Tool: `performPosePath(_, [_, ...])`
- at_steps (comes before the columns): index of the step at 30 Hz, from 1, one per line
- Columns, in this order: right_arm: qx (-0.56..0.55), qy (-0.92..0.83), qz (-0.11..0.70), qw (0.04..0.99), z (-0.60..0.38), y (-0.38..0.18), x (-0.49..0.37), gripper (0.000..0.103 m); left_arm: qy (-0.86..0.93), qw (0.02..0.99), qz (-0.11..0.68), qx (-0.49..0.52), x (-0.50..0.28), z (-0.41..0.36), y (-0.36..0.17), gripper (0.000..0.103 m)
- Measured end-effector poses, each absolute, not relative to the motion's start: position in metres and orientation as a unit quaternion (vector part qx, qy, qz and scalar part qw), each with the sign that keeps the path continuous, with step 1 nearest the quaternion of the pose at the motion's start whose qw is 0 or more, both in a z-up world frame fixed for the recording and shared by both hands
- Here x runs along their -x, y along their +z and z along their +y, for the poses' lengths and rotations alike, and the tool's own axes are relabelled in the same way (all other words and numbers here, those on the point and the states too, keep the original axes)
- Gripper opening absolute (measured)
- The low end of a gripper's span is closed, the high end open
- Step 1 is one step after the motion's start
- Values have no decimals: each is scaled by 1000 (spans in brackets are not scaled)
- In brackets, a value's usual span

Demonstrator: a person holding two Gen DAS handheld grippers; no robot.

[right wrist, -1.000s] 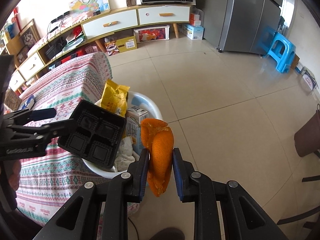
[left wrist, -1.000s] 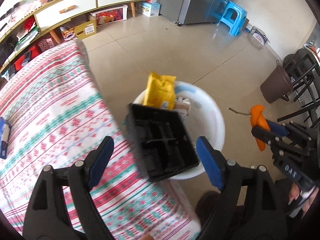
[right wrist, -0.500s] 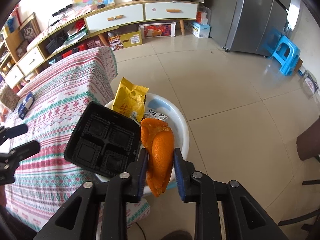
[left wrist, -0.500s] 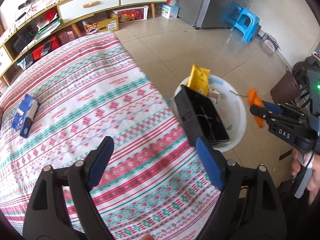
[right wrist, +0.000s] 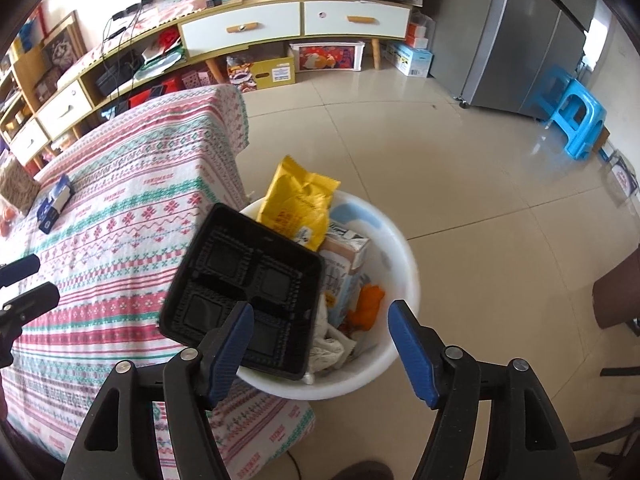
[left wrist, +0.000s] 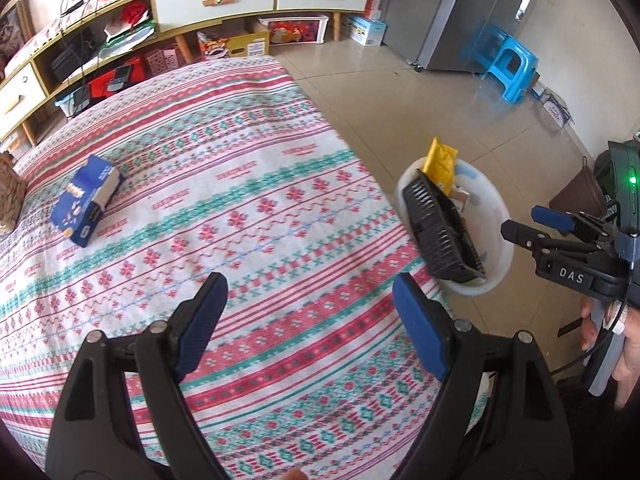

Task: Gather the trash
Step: 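Move the left tool to the blue biscuit box and grasp it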

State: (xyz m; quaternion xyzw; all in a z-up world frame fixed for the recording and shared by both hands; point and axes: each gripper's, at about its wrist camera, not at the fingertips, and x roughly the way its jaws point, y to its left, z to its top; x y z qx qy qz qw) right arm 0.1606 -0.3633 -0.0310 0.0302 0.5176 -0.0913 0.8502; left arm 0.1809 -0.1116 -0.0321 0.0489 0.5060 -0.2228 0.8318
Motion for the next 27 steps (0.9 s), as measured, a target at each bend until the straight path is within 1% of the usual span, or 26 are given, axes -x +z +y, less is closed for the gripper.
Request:
performPosePath(11, [-12,-59,513,856,-323,-22,-185,75,-151,841,518,-32,-220,-44,-36,85])
performPosePath(20, [1,-26,514,858,-281,-22,-209,77,-85,850,519,-4,-261,18,-59,85])
performPosePath(27, [10,-17,518,855,-272,-27,-214,78,-66,858,508,-37,-297,41,-79,85])
